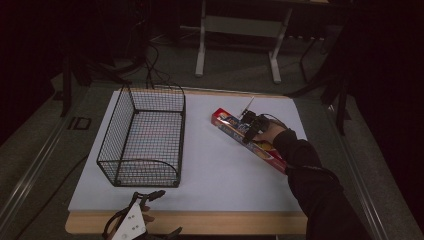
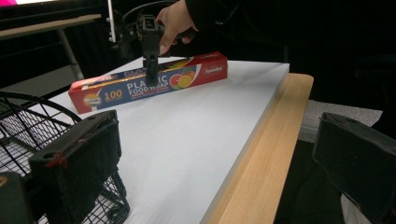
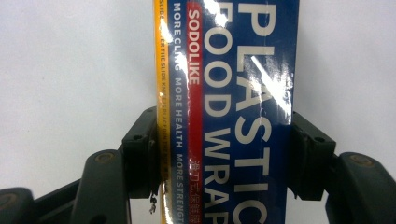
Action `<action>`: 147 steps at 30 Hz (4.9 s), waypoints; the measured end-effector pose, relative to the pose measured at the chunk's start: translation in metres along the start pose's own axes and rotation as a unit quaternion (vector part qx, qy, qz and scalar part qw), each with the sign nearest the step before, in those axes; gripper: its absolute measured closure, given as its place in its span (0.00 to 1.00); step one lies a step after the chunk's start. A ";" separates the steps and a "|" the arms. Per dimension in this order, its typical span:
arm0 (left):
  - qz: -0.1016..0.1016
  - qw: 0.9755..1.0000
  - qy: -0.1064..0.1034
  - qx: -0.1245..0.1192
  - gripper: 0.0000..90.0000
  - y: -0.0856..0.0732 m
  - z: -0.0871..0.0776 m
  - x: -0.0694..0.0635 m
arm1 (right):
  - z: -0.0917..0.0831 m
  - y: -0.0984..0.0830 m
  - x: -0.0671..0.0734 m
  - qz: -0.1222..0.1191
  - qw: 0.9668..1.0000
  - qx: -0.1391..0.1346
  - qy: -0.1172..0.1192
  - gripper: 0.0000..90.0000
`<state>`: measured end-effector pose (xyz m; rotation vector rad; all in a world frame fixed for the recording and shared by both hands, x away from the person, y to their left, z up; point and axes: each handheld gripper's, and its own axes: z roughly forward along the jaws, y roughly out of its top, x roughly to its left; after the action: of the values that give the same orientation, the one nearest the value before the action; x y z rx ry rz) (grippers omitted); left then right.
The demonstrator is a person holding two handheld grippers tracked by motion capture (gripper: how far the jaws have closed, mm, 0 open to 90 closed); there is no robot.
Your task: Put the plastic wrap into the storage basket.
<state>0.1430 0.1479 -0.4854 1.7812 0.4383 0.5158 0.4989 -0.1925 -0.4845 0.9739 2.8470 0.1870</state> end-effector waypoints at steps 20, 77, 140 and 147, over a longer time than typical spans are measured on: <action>0.003 1.000 -0.004 0.000 0.02 0.001 0.001 -0.002 | -0.029 -0.013 -0.001 -0.002 1.000 -0.020 0.010 0.12; 0.006 1.000 -0.012 0.001 0.02 0.002 0.005 -0.001 | -0.097 -0.006 0.002 0.115 0.983 -0.144 0.005 0.44; 0.012 0.999 -0.029 -0.014 0.02 0.003 0.000 -0.001 | -0.152 0.163 0.211 0.058 0.913 -0.402 0.052 0.44; 0.014 0.999 -0.032 -0.013 0.02 0.003 0.000 0.000 | -0.134 0.174 0.224 0.072 0.904 -0.416 0.067 0.44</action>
<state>0.1426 0.1474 -0.4825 1.7752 0.3600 0.4811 0.4062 0.0720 -0.3434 0.9593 2.3544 1.3821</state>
